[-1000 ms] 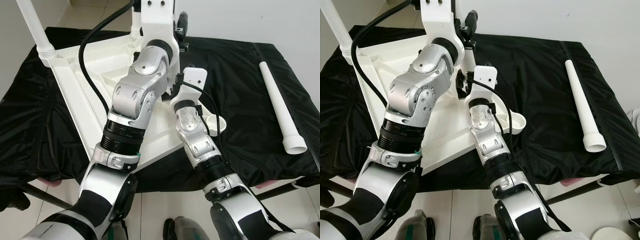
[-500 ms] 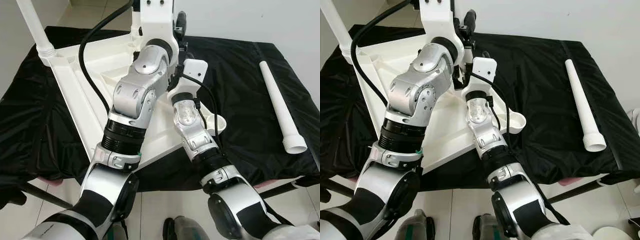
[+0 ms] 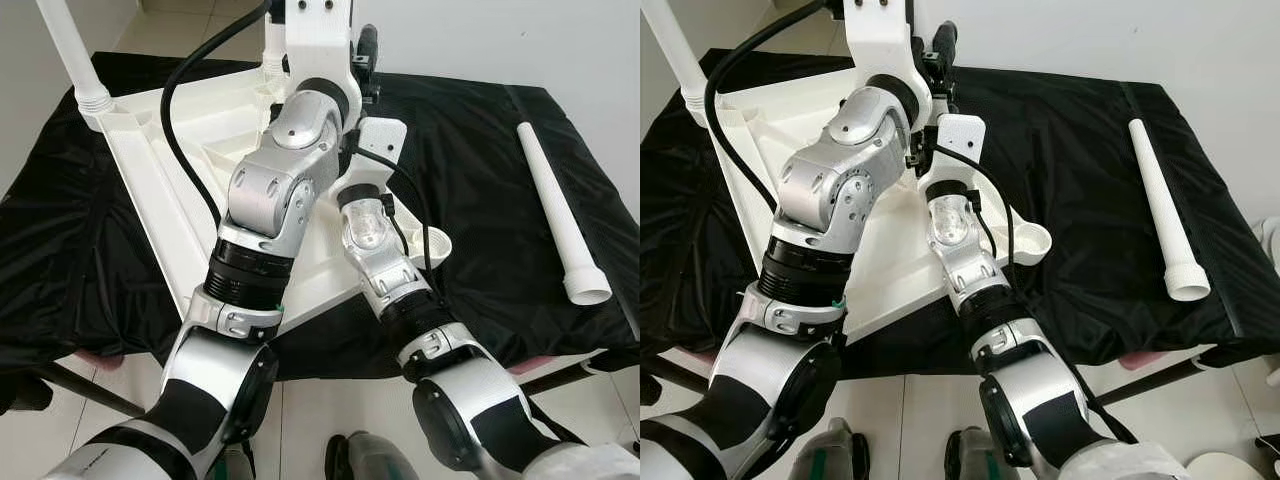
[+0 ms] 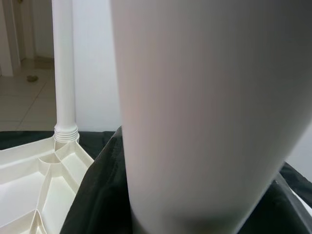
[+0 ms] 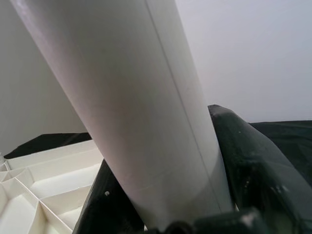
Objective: Building children table
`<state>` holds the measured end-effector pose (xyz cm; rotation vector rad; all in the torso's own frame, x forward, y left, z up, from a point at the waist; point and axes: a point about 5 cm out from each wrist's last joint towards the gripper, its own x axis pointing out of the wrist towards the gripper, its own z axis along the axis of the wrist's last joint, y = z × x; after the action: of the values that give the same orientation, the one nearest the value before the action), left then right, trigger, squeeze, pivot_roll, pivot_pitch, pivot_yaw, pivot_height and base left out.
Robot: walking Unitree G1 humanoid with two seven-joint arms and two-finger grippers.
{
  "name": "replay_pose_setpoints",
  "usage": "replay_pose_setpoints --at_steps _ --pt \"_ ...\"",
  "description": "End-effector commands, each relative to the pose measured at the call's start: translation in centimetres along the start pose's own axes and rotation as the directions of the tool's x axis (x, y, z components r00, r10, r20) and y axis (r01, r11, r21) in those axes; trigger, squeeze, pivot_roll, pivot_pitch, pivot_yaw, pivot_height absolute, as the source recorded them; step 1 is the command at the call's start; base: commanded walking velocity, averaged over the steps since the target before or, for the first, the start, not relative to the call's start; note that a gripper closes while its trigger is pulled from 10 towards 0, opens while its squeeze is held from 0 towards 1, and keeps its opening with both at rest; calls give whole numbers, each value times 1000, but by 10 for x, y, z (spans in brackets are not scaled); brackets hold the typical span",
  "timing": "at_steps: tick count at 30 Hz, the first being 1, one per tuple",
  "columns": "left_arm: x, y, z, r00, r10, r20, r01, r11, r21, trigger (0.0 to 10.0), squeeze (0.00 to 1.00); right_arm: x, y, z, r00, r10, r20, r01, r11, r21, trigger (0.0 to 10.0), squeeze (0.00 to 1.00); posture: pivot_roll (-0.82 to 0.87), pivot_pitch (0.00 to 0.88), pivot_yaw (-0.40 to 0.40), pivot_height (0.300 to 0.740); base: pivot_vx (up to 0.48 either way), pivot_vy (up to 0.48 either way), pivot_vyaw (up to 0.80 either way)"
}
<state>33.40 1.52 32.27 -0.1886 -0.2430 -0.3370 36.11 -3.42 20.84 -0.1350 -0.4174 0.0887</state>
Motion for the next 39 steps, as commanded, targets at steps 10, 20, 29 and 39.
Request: replay_pose_setpoints --at_steps 10,20,29,39 --pt "-1 -18 15 997 -54 51 56 998 -34 10000 0 7 -14 -7 993 -99 -71 100 995 16 0 0 -53 32 -58 740 0 0 0" --pt "-4 -26 17 989 -126 79 132 989 -65 10000 1000 11 -18 -5 989 -125 -73 127 992 18 10000 0 -58 36 -55 740 0 0 0" --pt "-6 -26 24 982 -142 124 153 985 -84 10000 1000 13 -23 -6 986 -149 -79 150 989 14 10000 0 -57 35 -51 740 0 0 0" --pt "-18 -19 31 955 -212 206 243 960 -140 10000 463 15 -55 -16 960 -235 -153 243 969 40 10000 0 -61 32 -46 740 0 0 0"
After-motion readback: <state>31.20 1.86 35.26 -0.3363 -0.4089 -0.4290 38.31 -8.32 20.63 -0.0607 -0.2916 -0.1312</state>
